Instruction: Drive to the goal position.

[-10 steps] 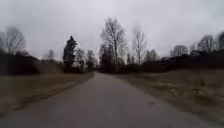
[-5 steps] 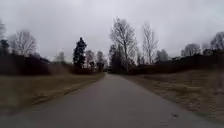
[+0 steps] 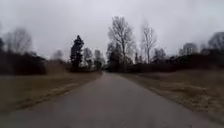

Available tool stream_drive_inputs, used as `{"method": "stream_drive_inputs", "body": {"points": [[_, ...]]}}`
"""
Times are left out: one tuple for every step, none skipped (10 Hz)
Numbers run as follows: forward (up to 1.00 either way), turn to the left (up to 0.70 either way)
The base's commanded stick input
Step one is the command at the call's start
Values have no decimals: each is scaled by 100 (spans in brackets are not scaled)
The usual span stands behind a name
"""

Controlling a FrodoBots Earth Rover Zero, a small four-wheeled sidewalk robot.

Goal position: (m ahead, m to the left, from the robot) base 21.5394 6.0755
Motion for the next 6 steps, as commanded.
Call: {"method": "stream_drive_inputs", "body": {"points": [[100, 0], [100, 0], [100, 0], [100, 0], [100, 0], [100, 0]]}}
